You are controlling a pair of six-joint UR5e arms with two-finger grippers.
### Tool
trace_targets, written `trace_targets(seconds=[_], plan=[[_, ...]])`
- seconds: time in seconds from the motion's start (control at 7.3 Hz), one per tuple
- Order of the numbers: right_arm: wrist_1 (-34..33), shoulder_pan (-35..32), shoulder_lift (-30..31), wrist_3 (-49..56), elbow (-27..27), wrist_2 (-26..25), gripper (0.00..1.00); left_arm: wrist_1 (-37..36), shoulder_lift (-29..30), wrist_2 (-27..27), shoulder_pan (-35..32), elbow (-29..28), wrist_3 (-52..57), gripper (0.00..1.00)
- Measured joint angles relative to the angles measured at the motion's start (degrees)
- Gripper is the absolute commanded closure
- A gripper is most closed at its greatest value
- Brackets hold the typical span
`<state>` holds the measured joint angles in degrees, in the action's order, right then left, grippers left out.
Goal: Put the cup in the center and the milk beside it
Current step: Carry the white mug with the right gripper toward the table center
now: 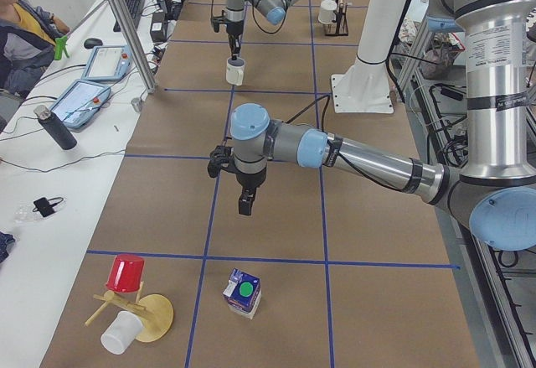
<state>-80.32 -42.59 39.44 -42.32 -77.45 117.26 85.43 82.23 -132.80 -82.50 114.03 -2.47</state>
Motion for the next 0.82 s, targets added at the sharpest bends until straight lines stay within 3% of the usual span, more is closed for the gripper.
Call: trace_targets(seconds=[0.68, 0.82], plan=[[0.1, 1.2, -3.0, 0.1, 5.7, 0.6, 1.00, 0.0, -0.4, 0.0, -0.5, 0.0, 0.2, 0.02], [0.2, 1.3, -3.1, 0.1, 6.1, 0.7, 0.42, 0.0, -0.4, 0.0, -0.5, 0.1, 0.2, 0.02]])
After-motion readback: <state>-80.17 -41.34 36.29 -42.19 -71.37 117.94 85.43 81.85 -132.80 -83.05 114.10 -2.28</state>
